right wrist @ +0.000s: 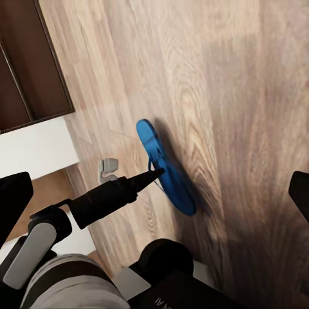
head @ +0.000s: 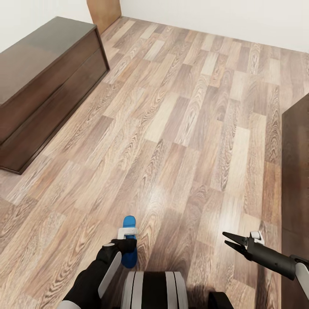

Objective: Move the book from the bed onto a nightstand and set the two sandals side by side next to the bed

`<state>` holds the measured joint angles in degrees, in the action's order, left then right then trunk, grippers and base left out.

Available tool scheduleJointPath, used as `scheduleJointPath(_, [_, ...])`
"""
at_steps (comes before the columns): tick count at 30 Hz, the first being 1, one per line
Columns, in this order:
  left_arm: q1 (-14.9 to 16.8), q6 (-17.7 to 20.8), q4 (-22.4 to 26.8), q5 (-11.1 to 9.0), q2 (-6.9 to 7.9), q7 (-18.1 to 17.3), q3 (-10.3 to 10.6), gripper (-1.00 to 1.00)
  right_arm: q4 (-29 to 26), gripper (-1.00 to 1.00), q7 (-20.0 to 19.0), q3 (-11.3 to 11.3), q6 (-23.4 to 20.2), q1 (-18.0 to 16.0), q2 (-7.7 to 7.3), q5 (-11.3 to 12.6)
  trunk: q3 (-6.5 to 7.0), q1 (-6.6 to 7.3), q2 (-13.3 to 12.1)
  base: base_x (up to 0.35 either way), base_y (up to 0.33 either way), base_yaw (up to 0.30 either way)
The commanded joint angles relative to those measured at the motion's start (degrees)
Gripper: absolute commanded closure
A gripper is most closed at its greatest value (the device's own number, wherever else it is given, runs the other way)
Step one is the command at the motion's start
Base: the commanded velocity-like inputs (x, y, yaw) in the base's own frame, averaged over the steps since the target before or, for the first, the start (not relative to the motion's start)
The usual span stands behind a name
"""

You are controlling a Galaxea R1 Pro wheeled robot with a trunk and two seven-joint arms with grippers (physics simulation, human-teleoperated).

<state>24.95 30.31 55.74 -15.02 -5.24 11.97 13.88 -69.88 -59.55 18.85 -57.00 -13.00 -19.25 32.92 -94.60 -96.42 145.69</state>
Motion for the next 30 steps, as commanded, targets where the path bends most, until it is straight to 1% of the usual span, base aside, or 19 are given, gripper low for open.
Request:
scheduleJointPath(1, [0.0,0.2,0.1,-0.6,0.03,0.5,0.1,1.0,0.0,-1.0,-0.2,0.0,-0.2,0.0,0.0,-0.1,0.2,0.03,0.0,0.0,0.0,0.0])
scheduleJointPath(17, [0.0,0.4,0.3,-0.6,0.45,0.4,-0.3,1.0,0.1,-1.0,-0.2,0.1,-0.2,0.0,0.0,-0.2,3.74,0.44,-0.2,0.0,0.0,0.0])
scheduleJointPath(19, [0.0,0.5,1.0,-0.6,0.62,0.5,-0.6,1.0,0.1,-1.0,-0.2,0.1,-0.1,0.0,0.0,-0.2,4.19,0.5,-0.2,0.0,0.0,0.0])
scheduleJointPath(21, [0.0,0.6,2.3,-0.7,1.09,0.4,-1.6,1.0,0.1,-1.0,-0.2,0.2,-0.1,0.0,0.0,-0.4,4.63,0.55,-0.3,0.0,0.0,0.0])
scheduleJointPath(22, [0.0,0.7,3.3,-1.0,1.59,-0.1,-2.8,1.0,0.1,-1.0,-0.1,0.2,-0.1,0.0,0.0,-0.5,4.85,0.57,-0.3,0.0,0.0,0.0])
scheduleJointPath(23, [0.0,0.9,4.2,-1.7,2.25,-1.4,-4.4,1.0,0.1,-1.0,-0.1,0.2,-0.1,0.0,0.0,-0.5,5.07,0.6,-0.3,0.0,0.0,0.0])
scheduleJointPath(24, [0.0,1.1,5.0,-2.8,3.12,-3.5,-6.3,1.0,0.2,-1.0,-0.1,0.2,-0.1,0.0,0.0,-0.6,5.29,0.62,-0.3,0.0,0.0,0.0])
scheduleJointPath(25, [0.0,1.9,5.5,-4.2,4.38,-7.0,-8.5,1.0,0.2,-1.0,0.0,0.2,0.0,0.0,0.0,-0.7,5.52,0.65,-0.3,0.0,0.0,0.0])
scheduleJointPath(26, [0.0,3.2,5.9,-5.7,5.98,-11.0,-10.5,1.0,0.2,-1.0,0.1,0.2,0.0,0.0,0.0,-0.8,5.74,0.68,-0.3,0.0,0.0,0.0])
scheduleJointPath(27, [0.0,6.1,6.2,-7.6,9.26,-18.2,-13.0,1.0,0.2,-1.0,0.2,0.2,0.0,0.0,0.0,-0.8,5.96,0.7,-0.4,0.0,0.0,0.0])
scheduleJointPath(28, [0.0,8.9,6.3,-9.2,12.79,-26.3,-14.6,1.0,0.3,-1.0,0.2,0.2,0.0,0.0,0.0,-0.9,6.18,0.73,-0.4,0.0,0.0,0.0])
scheduleJointPath(30, [-0.3,10.9,6.2,-10.5,17.08,-37.4,-16.2,1.0,0.3,-1.0,0.2,0.2,0.0,0.0,0.0,-0.9,6.62,0.78,-0.4,0.0,0.0,0.0])
